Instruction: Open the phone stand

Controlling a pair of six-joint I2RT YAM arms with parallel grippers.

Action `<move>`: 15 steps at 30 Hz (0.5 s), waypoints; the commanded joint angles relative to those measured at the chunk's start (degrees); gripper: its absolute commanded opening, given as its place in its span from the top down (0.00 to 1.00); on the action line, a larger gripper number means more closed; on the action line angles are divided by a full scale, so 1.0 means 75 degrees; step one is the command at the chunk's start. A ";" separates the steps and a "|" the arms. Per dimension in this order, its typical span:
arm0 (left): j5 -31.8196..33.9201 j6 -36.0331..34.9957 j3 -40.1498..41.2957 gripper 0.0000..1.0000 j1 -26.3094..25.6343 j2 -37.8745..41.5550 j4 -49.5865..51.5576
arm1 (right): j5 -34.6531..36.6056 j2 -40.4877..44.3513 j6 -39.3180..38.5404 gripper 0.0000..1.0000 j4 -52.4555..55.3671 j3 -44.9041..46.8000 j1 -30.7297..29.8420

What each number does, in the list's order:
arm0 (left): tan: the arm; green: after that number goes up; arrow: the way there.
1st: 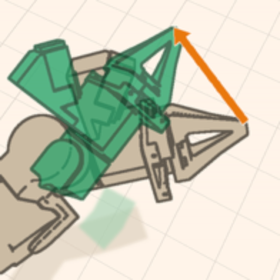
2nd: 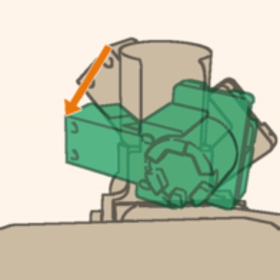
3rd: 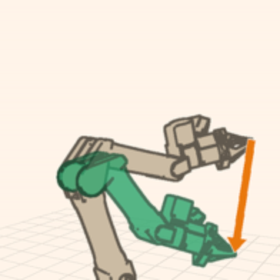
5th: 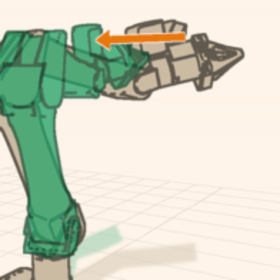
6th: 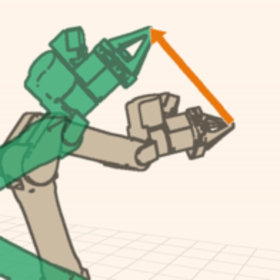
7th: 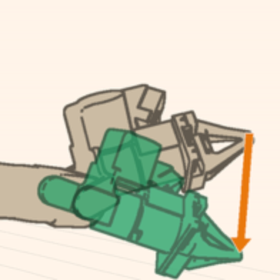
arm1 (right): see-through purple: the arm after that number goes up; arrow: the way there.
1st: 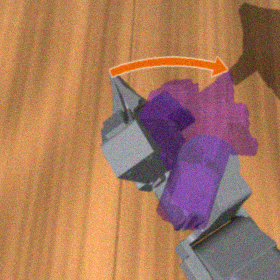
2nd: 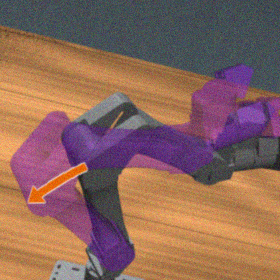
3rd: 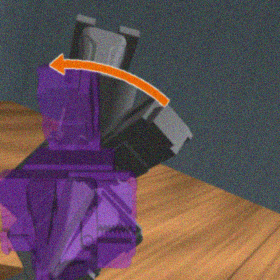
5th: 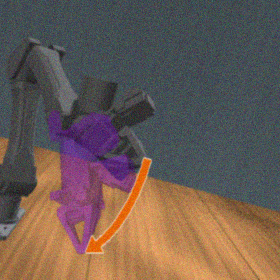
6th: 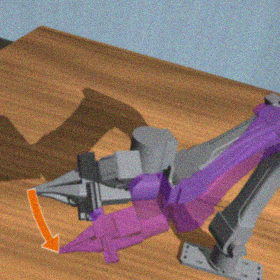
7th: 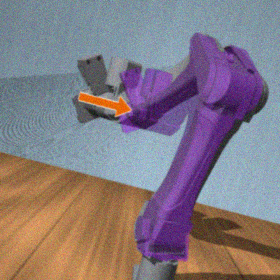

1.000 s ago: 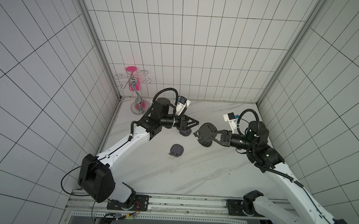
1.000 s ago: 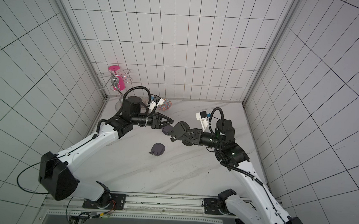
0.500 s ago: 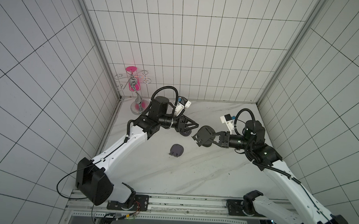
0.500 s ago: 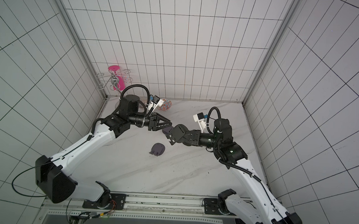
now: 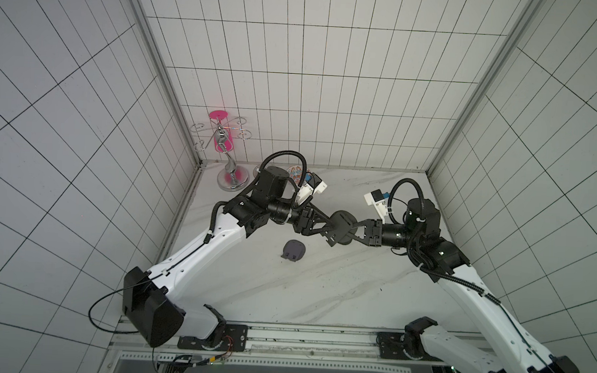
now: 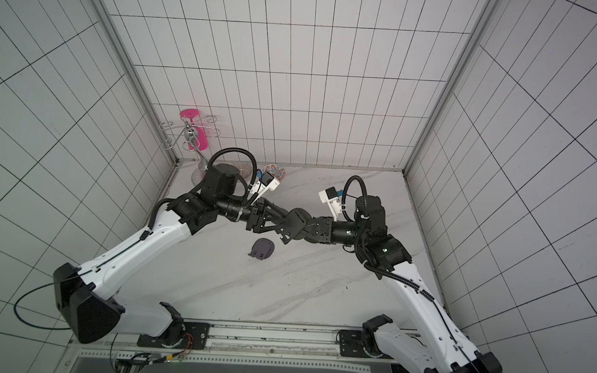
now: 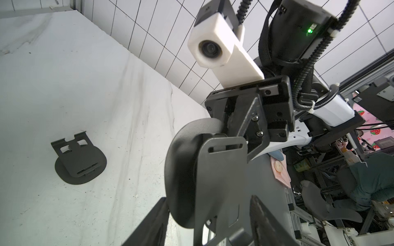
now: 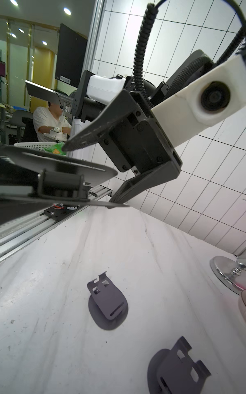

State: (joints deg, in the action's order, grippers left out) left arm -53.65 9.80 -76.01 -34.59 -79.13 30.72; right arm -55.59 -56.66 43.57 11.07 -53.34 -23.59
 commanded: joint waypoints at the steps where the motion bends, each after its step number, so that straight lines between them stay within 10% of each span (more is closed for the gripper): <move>1: -0.0017 -0.0337 0.0026 0.40 -0.0101 0.0039 0.0215 | -0.0287 -0.0025 -0.0103 1.00 -0.0316 -0.0414 0.0076; 15: -0.1175 0.0352 0.0299 0.84 -0.0205 0.0062 -0.0954 | -0.0290 -0.0307 -0.0156 1.00 -0.0106 -0.0447 0.0087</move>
State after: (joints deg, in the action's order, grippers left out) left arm -56.62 12.93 -74.50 -33.95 -79.13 28.80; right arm -58.98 -56.99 41.67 11.46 -53.65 -23.07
